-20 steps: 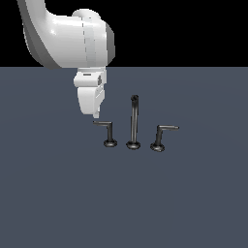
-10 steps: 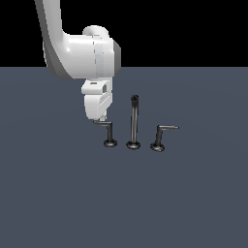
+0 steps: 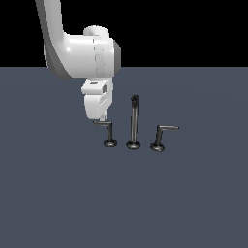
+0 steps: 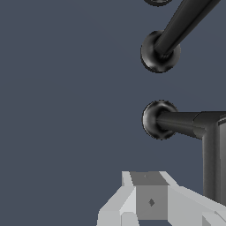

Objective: Turn on the faucet by rotating a designated handle.

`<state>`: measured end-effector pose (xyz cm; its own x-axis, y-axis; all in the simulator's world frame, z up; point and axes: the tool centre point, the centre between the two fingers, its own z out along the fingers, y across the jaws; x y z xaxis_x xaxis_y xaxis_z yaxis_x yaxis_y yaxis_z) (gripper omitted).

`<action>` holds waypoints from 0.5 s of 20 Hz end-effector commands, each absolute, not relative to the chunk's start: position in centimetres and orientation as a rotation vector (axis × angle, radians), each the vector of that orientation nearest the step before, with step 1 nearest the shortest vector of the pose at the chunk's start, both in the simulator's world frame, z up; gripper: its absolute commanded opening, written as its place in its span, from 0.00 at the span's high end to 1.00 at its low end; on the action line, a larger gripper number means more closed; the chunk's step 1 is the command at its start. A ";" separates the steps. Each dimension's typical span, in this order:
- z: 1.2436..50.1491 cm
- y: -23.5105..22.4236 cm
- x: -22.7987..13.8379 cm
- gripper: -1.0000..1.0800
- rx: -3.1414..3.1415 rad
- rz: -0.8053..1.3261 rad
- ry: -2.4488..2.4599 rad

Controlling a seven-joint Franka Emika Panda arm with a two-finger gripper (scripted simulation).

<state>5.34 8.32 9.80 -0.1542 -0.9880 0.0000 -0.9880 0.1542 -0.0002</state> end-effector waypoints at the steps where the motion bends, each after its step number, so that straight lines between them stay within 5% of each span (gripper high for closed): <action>1: 9.8 8.3 5.3 1.00 -2.044 0.000 2.386; 10: 9.8 10.3 2.5 1.00 -2.044 0.000 2.386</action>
